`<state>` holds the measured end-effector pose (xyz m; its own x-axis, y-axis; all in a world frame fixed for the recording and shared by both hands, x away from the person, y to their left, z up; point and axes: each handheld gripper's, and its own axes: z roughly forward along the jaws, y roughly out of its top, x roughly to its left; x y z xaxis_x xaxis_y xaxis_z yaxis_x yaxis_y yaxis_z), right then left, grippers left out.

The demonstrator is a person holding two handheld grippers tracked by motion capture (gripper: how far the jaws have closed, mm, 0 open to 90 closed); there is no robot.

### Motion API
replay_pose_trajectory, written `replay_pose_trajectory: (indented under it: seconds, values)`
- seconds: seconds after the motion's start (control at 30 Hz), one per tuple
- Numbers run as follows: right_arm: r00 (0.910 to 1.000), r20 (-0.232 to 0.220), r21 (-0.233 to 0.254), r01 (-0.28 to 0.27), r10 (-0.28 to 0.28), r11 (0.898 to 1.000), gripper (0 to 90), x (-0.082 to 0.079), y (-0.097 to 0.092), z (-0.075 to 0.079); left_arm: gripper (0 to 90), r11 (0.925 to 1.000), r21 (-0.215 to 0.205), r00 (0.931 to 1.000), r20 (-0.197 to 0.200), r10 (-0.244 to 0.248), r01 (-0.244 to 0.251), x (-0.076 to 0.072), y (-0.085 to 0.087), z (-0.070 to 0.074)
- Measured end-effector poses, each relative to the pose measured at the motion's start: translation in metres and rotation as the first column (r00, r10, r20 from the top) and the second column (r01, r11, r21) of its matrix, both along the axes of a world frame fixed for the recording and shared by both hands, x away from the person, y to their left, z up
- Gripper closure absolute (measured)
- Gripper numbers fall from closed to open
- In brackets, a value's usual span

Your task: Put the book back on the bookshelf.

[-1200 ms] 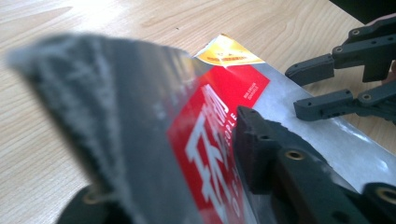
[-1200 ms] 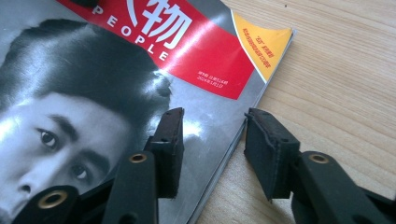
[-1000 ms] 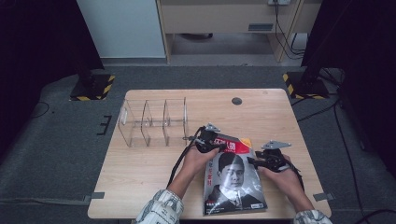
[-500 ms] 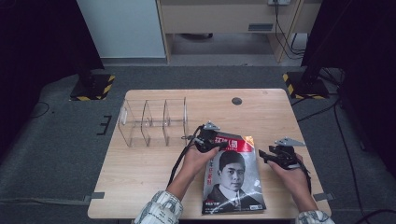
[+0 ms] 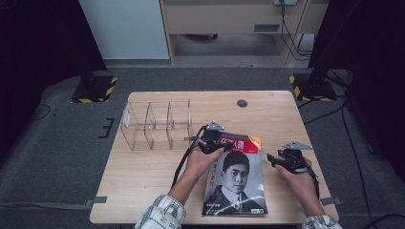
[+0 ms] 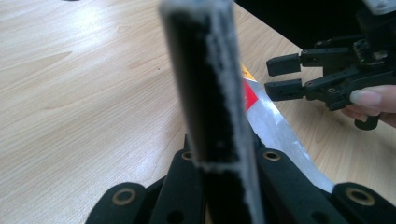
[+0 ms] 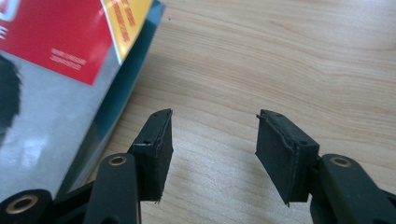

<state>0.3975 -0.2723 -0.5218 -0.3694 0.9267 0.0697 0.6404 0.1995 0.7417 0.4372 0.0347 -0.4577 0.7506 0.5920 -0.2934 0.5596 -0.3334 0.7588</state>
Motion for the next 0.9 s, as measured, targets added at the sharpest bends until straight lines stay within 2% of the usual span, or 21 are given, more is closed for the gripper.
replay_pose_trajectory:
  seconds: [0.1,0.4,0.5,0.67,0.9]
  values:
    - [0.9999,-0.014,-0.026,-0.001,0.0,1.0,44.9,0.001,0.0,-0.004,85.8,1.0,-0.006,1.0,0.001,0.002,-0.002,0.0,0.001,0.002]
    - [0.9995,-0.032,-0.045,-0.003,0.002,0.999,40.5,0.001,0.003,-0.009,86.0,0.9997,-0.023,1.0,0.004,0.007,-0.007,0.0,0.005,0.008]
    - [0.9996,-0.029,-0.038,-0.002,0.001,0.999,39.1,0.001,0.003,-0.009,86.1,0.9995,-0.03,0.9999,0.008,0.009,-0.009,0.0,0.007,0.01]
    - [0.9997,-0.013,-0.059,-0.019,0.019,0.998,37.1,0.001,0.005,-0.011,86.2,0.9991,-0.039,0.9998,0.007,0.017,-0.017,0.0,0.011,0.012]
    - [0.9997,0.0,-0.063,-0.022,0.022,0.998,36.1,0.0,0.006,-0.012,86.3,0.9981,-0.053,0.9995,0.009,0.031,-0.031,0.002,0.016,0.018]
